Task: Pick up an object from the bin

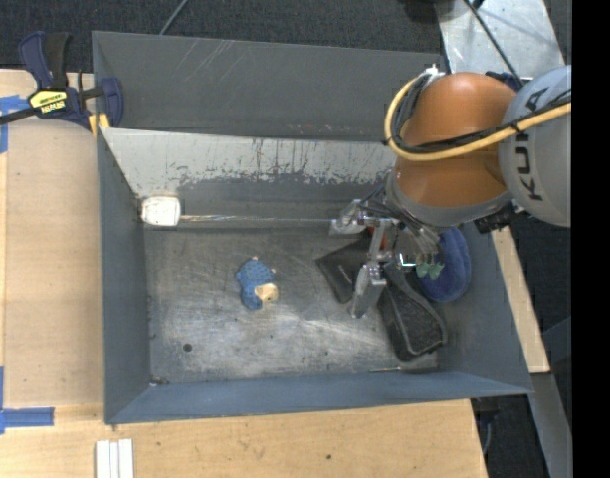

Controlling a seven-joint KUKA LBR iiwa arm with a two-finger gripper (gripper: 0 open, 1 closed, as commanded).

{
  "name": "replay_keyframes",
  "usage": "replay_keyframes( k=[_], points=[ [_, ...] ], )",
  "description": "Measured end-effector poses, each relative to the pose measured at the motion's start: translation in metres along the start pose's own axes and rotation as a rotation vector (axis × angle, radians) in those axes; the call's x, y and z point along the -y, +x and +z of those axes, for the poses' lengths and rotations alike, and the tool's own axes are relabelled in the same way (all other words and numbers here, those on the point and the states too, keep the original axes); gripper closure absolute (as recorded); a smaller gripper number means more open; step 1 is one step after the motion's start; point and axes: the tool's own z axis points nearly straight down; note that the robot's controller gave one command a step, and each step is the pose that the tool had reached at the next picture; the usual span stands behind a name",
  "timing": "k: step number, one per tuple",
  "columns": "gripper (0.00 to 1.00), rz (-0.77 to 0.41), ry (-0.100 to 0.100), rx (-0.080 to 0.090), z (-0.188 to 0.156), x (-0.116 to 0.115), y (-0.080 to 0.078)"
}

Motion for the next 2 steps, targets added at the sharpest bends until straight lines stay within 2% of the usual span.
replay_keyframes(
  k=[1,2],
  points=[
    [0.0,0.172,-0.002,0.006,0.078,-0.044,-0.054],
    [0.0,0.132,-0.001,0.008,0.104,-0.079,-0.055]
  ],
)
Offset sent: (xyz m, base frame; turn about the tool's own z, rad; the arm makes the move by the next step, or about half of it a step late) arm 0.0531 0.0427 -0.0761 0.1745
